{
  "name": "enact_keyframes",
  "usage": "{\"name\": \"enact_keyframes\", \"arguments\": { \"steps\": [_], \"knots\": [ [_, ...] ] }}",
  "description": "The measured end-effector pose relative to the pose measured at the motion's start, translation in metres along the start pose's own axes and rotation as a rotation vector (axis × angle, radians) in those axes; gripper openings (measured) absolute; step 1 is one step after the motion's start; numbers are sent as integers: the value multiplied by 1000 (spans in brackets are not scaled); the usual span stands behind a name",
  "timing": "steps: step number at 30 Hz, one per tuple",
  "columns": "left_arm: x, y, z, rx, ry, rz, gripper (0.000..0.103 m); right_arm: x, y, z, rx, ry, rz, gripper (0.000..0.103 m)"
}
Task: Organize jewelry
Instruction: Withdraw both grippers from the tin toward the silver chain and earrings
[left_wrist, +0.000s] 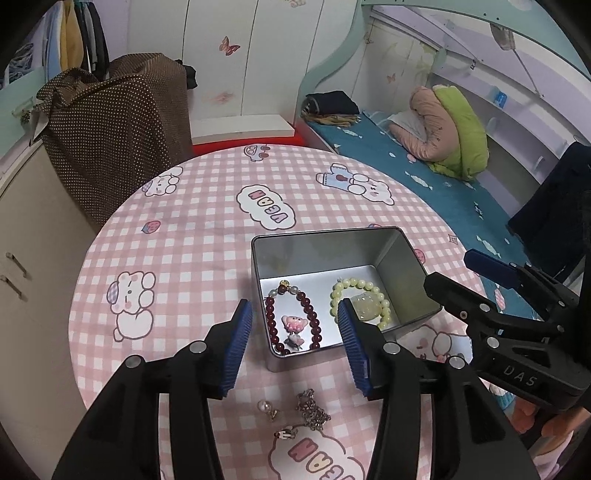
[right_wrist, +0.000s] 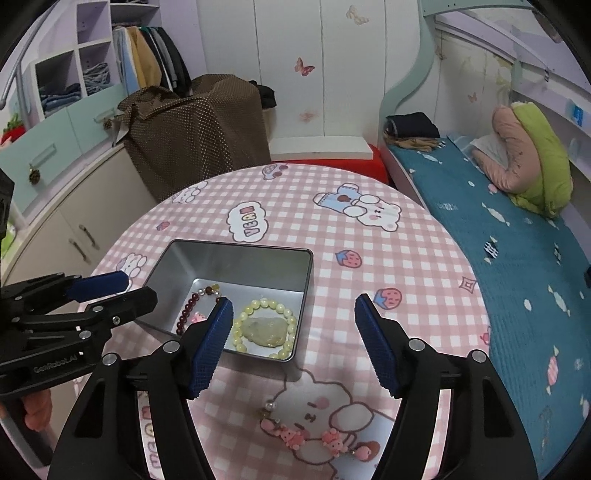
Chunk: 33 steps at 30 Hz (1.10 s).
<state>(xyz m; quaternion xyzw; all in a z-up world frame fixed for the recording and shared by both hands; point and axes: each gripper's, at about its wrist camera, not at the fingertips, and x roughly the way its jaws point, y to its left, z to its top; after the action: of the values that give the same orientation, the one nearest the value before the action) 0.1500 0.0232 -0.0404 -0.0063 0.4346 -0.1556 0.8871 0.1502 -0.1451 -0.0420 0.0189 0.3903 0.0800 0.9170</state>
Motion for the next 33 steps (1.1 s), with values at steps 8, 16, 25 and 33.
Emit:
{"name": "enact_keyframes", "arguments": {
  "steps": [8,16,25,33],
  "knots": [
    [-8,-2,-7,2,-3,7,47,-11,4,-5,-6,-9,2,67],
    [-21,-1,-19,-2,-13,20,48,-23,9,-13,-8,-15,14,67],
    [-35,8,-38,-22,-19,47,51,-28,31,-30,-45,8,48,67],
    [-35,24,-61,-52,18,67,52,-18,57,-43,-85,51,84,67]
  ]
}}
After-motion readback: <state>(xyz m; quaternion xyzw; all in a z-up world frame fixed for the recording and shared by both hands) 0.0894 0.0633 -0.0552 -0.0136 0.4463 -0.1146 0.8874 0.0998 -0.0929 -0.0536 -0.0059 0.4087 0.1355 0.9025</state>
